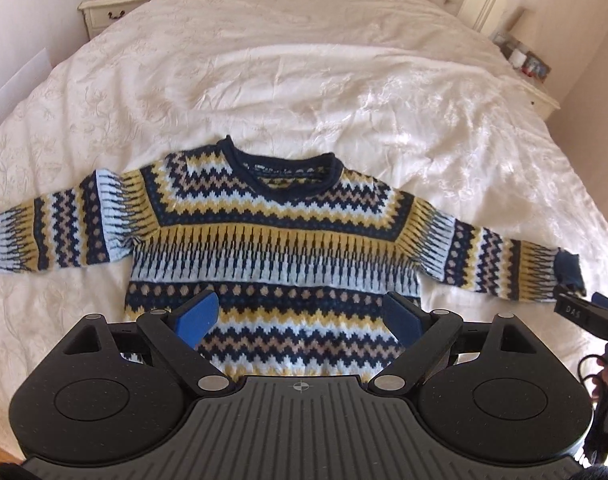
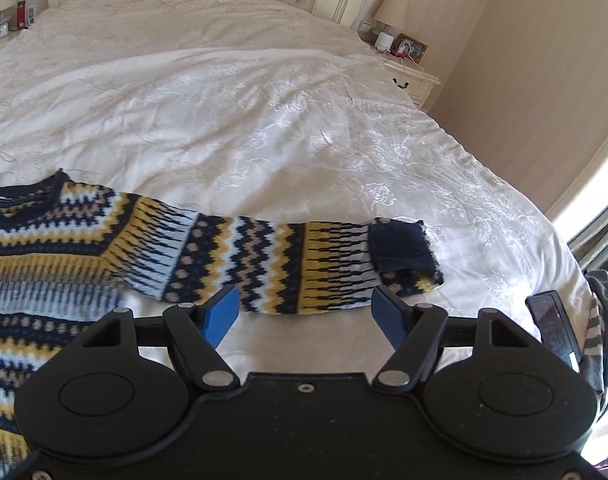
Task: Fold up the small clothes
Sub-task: 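Reach the right gripper to the navy sleeve cuff and grasp it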
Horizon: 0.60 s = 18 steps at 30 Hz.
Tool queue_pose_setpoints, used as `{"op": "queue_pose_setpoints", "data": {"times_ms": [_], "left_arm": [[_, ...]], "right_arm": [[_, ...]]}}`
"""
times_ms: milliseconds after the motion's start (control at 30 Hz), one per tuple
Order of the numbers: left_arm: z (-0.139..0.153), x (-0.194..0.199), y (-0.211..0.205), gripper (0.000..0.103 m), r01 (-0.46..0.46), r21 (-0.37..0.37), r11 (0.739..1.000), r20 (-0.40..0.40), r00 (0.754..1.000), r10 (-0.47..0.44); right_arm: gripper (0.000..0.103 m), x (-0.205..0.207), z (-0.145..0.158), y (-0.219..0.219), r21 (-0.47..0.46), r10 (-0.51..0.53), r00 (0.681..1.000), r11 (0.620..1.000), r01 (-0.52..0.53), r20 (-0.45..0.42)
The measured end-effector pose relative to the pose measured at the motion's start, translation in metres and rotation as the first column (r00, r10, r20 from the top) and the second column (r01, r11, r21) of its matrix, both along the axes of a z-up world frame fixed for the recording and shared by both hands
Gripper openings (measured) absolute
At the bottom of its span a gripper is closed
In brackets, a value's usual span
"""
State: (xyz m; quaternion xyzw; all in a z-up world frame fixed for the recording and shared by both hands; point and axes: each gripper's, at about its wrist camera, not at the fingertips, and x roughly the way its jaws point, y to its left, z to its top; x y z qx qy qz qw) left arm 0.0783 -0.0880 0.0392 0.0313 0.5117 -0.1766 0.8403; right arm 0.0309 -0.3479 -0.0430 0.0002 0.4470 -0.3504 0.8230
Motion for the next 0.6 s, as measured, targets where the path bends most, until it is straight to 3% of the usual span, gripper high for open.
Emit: {"op": "queue_pose_setpoints", "data": {"times_ms": [167, 300, 600], "left_arm": [[-0.009, -0.006, -0.025, 0.089, -0.015, 0.104, 0.994, -0.002, 1.000, 0.016], [-0.011, 0.000, -0.047, 0.089, -0.013, 0.140, 0.990, -0.032, 0.999, 0.017], [-0.019, 0.002, -0.073, 0.089, -0.036, 0.194, 0.980, -0.058, 0.997, 0.048]], "right_arm": [[0.069, 0.003, -0.026, -0.053, -0.067, 0.037, 0.998, 0.997, -0.041, -0.059], [0.069, 0.003, -0.046, -0.074, -0.107, 0.107, 0.987, 0.987, -0.120, -0.116], [0.068, 0.001, -0.089, -0.091, -0.164, 0.283, 0.911, 0.925, -0.342, -0.301]]}}
